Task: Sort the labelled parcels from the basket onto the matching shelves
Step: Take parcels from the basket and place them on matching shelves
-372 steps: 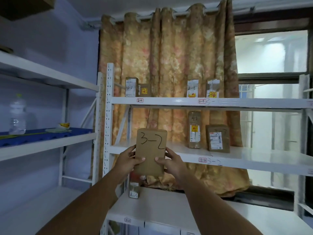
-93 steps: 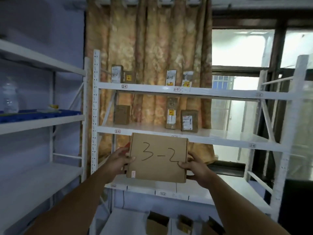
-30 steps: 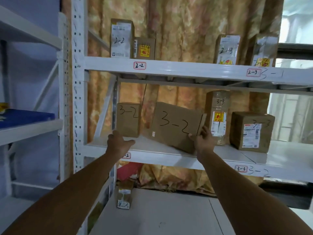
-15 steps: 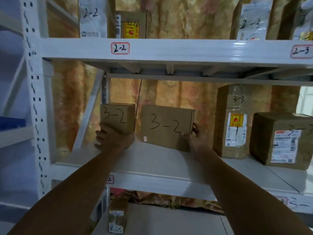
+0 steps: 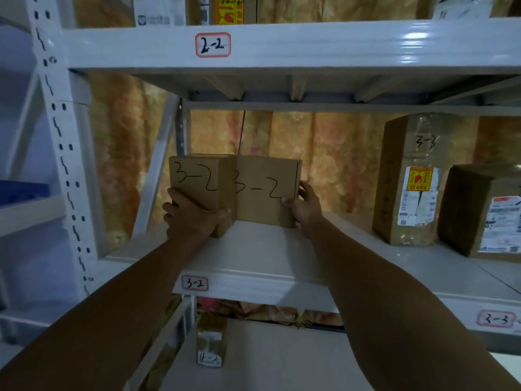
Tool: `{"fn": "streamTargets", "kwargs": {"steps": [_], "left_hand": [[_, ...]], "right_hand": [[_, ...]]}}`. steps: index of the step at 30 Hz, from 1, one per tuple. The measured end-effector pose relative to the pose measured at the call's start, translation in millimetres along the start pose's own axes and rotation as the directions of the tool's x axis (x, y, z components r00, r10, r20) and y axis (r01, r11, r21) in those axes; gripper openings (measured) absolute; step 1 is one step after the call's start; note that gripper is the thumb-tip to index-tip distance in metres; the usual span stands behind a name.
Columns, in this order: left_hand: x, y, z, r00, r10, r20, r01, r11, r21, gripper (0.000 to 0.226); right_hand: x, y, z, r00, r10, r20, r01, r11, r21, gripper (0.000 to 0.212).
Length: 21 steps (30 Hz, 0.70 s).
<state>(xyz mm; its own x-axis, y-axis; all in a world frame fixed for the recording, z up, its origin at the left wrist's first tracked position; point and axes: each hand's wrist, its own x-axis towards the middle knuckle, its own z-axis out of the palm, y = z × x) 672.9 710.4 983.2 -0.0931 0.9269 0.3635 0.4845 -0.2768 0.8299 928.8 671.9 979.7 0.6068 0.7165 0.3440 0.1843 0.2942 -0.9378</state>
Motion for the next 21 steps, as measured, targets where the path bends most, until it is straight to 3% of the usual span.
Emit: {"fn": "streamTargets", "kwargs": {"steps": [11, 15, 18, 21], "left_hand": [[-33, 3, -22, 0.998, -0.03, -0.051, 0.032, 0.999, 0.042, 0.142], [-37, 5, -21, 0.997, -0.043, -0.07, 0.048, 0.997, 0.063, 0.144], [-39, 5, -21, 0.995, -0.048, -0.087, 0.053, 0.997, 0.06, 0.145], [-39, 4, -22, 0.995, -0.053, -0.081, 0.058, 0.996, 0.063, 0.147]], "right_hand": [[6, 11, 47, 0.995, -0.028, 0.097, 0.04, 0.993, -0.114, 0.092], [-8, 5, 46, 0.997, -0.016, 0.071, 0.026, 0.988, -0.149, 0.074], [-14, 10, 45, 0.999, 0.02, 0.031, -0.015, 0.989, -0.149, 0.084], [-24, 5, 43, 0.997, 0.071, 0.022, -0.067, 0.986, -0.155, 0.079]]}}
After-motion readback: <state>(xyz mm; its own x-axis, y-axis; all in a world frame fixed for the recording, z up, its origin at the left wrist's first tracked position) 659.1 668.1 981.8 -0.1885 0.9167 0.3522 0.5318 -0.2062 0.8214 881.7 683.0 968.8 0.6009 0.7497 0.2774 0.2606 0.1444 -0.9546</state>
